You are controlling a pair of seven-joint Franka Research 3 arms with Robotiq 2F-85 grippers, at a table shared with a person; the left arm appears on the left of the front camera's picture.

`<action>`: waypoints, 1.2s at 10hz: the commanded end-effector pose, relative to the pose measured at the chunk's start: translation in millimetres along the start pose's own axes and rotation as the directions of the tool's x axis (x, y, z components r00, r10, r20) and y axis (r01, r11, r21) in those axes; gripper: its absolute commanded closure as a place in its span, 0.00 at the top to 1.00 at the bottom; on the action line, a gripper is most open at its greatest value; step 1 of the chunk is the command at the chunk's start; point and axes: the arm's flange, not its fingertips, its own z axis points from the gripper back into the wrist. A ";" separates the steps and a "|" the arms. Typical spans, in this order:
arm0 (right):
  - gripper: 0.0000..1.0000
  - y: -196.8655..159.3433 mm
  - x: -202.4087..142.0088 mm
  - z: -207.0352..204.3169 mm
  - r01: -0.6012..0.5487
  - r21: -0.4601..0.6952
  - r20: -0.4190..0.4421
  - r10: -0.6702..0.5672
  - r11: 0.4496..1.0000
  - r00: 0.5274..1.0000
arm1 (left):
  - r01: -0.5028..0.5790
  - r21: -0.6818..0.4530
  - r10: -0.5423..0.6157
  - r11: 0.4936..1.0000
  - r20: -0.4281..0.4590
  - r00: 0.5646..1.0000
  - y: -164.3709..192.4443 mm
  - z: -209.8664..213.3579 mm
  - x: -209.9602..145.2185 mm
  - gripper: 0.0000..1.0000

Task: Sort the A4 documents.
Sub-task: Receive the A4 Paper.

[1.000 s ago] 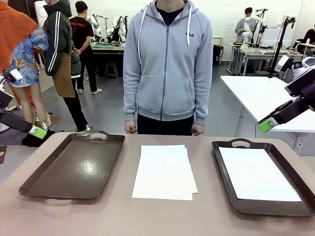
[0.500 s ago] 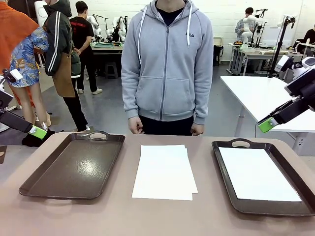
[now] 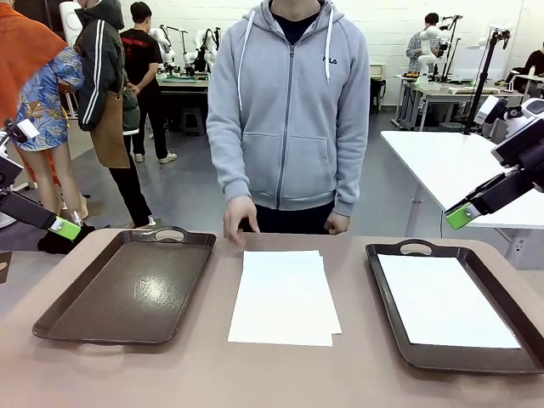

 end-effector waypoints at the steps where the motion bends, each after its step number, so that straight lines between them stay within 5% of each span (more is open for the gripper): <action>1: 1.00 0.7 -0.1 -1.6 0.000 -0.001 -0.005 0.000 1.000 1.000 | 0.012 -0.016 -0.012 1.000 0.012 1.000 2.0 0.2 -1.6 1.00; 12: 1.00 0.7 -0.1 -1.6 0.000 -0.001 -0.005 0.000 1.000 1.000 | 0.012 -0.016 -0.012 1.000 0.012 1.000 2.0 0.2 -1.6 1.00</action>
